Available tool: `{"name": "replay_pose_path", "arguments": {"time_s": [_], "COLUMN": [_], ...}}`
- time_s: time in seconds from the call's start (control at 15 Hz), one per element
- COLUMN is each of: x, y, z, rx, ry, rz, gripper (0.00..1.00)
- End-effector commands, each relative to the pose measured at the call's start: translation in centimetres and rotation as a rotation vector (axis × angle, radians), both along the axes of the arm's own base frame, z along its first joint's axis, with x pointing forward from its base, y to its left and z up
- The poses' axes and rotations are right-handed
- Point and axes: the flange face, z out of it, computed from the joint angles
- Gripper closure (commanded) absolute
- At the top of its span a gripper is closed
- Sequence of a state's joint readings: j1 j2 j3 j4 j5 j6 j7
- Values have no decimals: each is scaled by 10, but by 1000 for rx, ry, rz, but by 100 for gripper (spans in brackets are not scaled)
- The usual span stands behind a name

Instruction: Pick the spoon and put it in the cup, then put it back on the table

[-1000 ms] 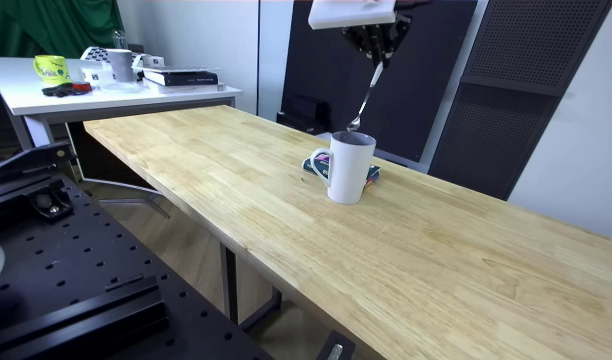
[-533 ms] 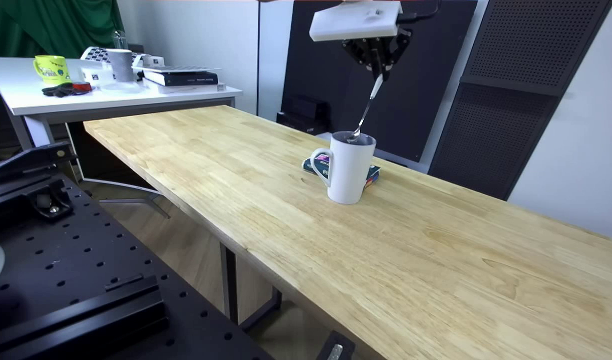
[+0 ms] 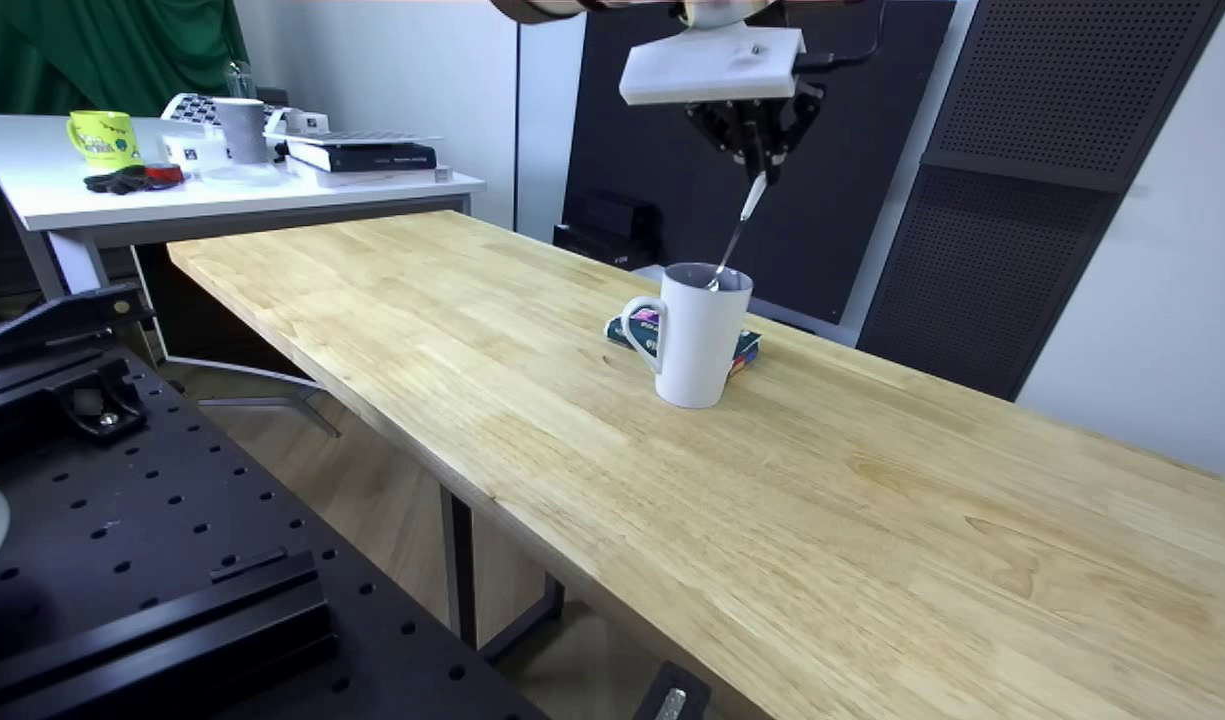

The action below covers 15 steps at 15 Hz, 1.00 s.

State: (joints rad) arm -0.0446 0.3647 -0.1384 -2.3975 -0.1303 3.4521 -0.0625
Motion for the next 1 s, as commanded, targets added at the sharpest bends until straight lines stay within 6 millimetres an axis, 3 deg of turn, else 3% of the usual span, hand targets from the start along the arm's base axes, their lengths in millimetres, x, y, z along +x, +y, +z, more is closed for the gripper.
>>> {"name": "replay_pose_path", "arguments": {"time_s": [0.0,0.87,0.93], "x": [-5,-20,-21], "y": [-2,7,8], "z": [-4,-25,-28], "rx": [-1,-11,-12], "ry": [9,62,67], "rz": [-9,-23,-24], "gripper": [96,96,74]}}
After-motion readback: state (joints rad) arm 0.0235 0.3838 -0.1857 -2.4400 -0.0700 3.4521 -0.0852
